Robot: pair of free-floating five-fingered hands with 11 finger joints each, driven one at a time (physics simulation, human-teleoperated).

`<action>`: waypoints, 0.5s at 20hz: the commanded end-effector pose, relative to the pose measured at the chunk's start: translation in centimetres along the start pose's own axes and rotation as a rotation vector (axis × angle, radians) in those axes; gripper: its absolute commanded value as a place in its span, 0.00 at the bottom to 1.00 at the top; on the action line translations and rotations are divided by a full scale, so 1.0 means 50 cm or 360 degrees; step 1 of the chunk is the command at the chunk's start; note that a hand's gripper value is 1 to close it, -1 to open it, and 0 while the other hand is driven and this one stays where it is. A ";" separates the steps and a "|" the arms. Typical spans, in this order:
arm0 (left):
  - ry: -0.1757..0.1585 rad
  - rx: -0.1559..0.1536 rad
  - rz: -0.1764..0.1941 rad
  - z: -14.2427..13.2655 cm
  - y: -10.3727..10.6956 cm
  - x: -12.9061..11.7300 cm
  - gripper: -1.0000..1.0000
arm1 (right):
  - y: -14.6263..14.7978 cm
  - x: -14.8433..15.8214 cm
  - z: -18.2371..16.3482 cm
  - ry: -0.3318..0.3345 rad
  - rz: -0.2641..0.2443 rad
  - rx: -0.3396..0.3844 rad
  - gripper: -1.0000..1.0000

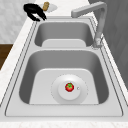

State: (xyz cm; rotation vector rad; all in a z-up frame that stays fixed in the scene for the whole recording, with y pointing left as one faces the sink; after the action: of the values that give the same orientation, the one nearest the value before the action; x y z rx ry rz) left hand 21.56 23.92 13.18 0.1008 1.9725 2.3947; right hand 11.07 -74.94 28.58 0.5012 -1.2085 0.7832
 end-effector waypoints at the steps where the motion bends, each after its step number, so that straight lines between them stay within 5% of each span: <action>1: 0.0000 0.0000 0.0000 0.000 0.000 0.000 0.50 | 0.001 -0.005 -0.007 -0.0013 0.0238 -0.0004 0.00; 10: 0.0000 0.0000 0.0000 0.000 0.000 0.000 0.50 | 0.004 -0.018 -0.012 0.0029 0.0264 -0.0002 0.00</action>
State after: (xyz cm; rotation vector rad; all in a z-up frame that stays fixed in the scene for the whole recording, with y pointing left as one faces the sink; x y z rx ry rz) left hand 21.56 23.92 13.18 0.1008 1.9725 2.3947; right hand 11.17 -74.74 27.70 0.4899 -1.2090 0.7963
